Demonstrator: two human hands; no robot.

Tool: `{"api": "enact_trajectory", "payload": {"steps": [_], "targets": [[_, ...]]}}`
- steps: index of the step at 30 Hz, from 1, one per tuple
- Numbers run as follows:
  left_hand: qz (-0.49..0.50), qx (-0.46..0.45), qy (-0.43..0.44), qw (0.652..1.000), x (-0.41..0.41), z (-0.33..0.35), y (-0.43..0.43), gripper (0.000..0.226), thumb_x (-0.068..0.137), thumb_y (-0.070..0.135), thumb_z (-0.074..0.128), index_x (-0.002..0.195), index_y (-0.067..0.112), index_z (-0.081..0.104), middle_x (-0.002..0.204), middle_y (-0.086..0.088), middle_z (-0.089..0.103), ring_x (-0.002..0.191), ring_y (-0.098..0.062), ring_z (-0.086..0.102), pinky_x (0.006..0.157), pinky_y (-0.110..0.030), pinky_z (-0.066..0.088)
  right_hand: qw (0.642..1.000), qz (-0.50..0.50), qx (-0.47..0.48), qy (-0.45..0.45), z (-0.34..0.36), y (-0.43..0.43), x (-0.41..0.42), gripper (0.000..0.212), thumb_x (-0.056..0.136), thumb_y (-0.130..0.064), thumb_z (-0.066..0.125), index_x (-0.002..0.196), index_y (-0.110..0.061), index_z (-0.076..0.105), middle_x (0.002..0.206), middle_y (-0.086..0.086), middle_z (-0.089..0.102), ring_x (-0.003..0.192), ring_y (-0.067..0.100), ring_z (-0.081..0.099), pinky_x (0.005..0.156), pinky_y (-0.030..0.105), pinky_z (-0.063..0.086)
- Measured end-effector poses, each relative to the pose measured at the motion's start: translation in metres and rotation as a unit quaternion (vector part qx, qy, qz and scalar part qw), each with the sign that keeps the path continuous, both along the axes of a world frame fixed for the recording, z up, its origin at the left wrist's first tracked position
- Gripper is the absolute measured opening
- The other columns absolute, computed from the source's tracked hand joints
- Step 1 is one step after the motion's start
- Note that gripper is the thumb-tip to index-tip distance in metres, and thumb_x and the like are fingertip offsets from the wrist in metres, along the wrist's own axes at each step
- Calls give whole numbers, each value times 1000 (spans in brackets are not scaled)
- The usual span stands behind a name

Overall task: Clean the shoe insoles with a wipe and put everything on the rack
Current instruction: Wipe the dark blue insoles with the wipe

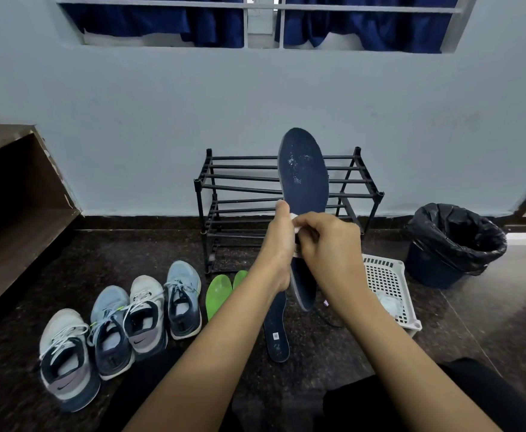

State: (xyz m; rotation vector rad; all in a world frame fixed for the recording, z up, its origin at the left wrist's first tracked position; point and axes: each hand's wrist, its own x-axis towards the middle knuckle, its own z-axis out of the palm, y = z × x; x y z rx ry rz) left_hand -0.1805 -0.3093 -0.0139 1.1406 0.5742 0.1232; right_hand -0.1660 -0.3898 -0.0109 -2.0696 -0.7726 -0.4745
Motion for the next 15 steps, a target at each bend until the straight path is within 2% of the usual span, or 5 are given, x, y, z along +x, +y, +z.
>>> {"api": "enact_trajectory", "payload": {"steps": [3, 5, 7, 11, 15], "targets": [[-7, -4, 2, 1000, 0, -1, -6, 53, 100, 52, 30, 103, 19, 71, 94, -6, 75, 91, -23, 69, 74, -33, 54, 999, -37, 23, 13, 3, -2, 11, 19, 84, -5, 59, 87, -17, 74, 84, 0, 72, 77, 21, 67, 77, 32, 52], [-9, 2, 6, 1000, 0, -1, -5, 52, 100, 51, 30, 99, 20, 71, 91, -5, 75, 90, -24, 69, 75, -33, 54, 999, -39, 19, 17, 2, -2, 12, 20, 83, -4, 59, 88, -17, 74, 84, 1, 73, 78, 22, 67, 78, 33, 52], [-2, 7, 0, 1000, 1, 1, 1, 54, 101, 49, 28, 92, 19, 72, 87, -3, 76, 88, -21, 69, 78, -33, 55, 1000, -18, -16, -6, 0, 0, 4, 24, 80, -1, 57, 87, -17, 74, 82, 2, 72, 76, 22, 66, 75, 33, 52], [8, 26, -4, 1000, 2, -2, 8, 55, 102, 48, 27, 91, 16, 71, 73, 2, 73, 73, -15, 67, 65, -28, 52, 996, 2, -86, -24, -3, 3, -5, 28, 79, 0, 54, 86, -19, 73, 79, -1, 70, 73, 20, 64, 65, 26, 42], [27, 27, -4, 999, 1, -1, 0, 54, 95, 55, 31, 96, 21, 73, 99, -3, 75, 99, -24, 69, 93, -42, 54, 997, -39, -59, -20, 1, 2, 3, 23, 85, -5, 52, 89, -16, 72, 82, 4, 71, 77, 25, 64, 71, 35, 51]]}}
